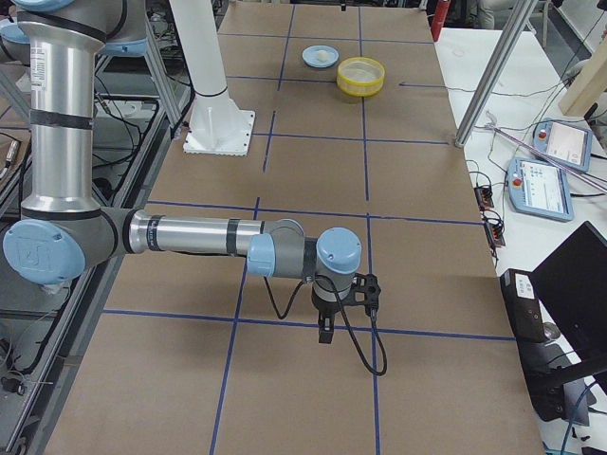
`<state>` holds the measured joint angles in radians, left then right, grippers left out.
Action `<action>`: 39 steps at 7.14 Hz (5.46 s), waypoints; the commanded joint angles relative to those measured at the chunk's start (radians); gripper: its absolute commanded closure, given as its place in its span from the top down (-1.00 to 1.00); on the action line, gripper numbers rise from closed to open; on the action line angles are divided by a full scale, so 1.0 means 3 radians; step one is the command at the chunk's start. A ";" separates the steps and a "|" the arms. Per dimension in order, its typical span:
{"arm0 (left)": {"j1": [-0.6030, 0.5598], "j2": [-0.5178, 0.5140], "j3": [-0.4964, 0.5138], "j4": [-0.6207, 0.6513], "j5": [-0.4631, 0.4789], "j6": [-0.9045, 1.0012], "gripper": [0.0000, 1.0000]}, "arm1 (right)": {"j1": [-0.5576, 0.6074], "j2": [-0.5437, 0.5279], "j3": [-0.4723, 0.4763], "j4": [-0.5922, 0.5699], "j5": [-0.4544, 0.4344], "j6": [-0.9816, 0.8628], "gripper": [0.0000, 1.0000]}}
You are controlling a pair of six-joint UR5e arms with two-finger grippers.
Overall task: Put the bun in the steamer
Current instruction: 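Move the left gripper toward the pale bun on the blue plate, then lower the left gripper over the bun and close on it, then lift the bun off the plate with the left gripper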
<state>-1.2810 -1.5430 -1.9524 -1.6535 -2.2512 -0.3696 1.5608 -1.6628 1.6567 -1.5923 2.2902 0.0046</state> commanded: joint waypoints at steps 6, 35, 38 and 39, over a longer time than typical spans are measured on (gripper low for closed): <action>0.0981 0.0311 0.0432 -0.1208 0.0315 -0.1062 1.00 | 0.0003 0.0000 0.0000 0.0000 0.0000 0.0000 1.00; 0.1218 0.0311 0.0267 -0.1082 0.0274 -0.1162 -0.50 | 0.0003 0.0000 0.0000 0.0000 0.0000 0.0000 1.00; 0.0518 -0.0426 -0.0165 0.0725 0.0294 -0.0293 -0.48 | -0.0002 0.0000 0.0000 0.0000 0.0000 0.0000 1.00; 0.0496 -0.0800 -0.0119 0.1141 0.0299 -0.0277 -0.48 | 0.0003 0.0000 0.0000 0.0000 0.0000 0.0000 1.00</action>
<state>-1.0995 -1.6440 -1.9900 -1.4896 -2.1640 -0.4833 1.5608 -1.6628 1.6567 -1.5923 2.2903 0.0046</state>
